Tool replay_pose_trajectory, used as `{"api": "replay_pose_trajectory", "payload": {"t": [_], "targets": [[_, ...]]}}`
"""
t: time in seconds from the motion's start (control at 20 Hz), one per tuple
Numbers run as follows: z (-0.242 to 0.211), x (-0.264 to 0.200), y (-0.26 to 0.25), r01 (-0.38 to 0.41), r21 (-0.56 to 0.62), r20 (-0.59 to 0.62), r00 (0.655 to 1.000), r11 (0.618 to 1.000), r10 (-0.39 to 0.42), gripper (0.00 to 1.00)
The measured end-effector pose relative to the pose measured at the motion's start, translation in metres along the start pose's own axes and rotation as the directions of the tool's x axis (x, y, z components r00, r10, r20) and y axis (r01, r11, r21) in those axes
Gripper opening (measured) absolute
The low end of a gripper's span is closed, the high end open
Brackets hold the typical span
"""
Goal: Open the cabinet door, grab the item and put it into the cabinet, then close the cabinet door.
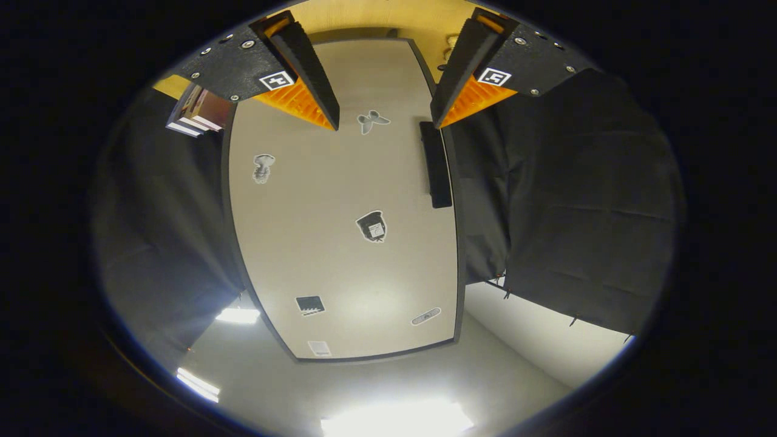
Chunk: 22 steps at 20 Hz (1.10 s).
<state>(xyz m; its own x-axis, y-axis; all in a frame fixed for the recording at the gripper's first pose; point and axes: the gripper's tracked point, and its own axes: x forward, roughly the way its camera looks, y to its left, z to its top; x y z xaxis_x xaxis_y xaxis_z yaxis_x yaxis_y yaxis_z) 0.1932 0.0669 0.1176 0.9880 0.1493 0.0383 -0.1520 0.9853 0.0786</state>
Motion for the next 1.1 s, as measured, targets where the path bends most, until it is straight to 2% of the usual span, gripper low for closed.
{"api": "replay_pose_trajectory", "payload": {"t": [0.25, 0.4, 0.6, 0.7, 0.8, 0.85, 1.0, 1.05, 1.1], "targets": [[0.007, 0.048, 0.028, -0.04, 0.002, 0.0, 0.999, 0.999, 0.04, 0.93], [0.004, 0.07, 0.042, -0.056, -0.042, -0.014, 0.998, 0.998, 0.056, 0.94], [0.006, 0.095, 0.055, -0.065, -0.056, -0.019, 0.998, 0.996, 0.064, 0.89], [0.005, 0.107, 0.058, -0.06, -0.082, -0.032, 0.998, 0.995, 0.058, 0.82], [-0.003, 0.116, 0.06, -0.05, -0.103, -0.072, 0.996, 0.993, 0.043, 0.71], [-0.008, 0.118, 0.061, -0.049, -0.108, -0.097, 0.995, 0.993, 0.038, 0.62], [-0.019, 0.121, 0.06, -0.044, -0.116, -0.144, 0.989, 0.992, 0.027, 0.47], [-0.019, 0.124, 0.06, -0.037, -0.114, -0.147, 0.989, 0.993, 0.02, 0.35], [-0.021, 0.123, 0.061, -0.039, -0.109, -0.153, 0.988, 0.993, 0.022, 0.32]]}}
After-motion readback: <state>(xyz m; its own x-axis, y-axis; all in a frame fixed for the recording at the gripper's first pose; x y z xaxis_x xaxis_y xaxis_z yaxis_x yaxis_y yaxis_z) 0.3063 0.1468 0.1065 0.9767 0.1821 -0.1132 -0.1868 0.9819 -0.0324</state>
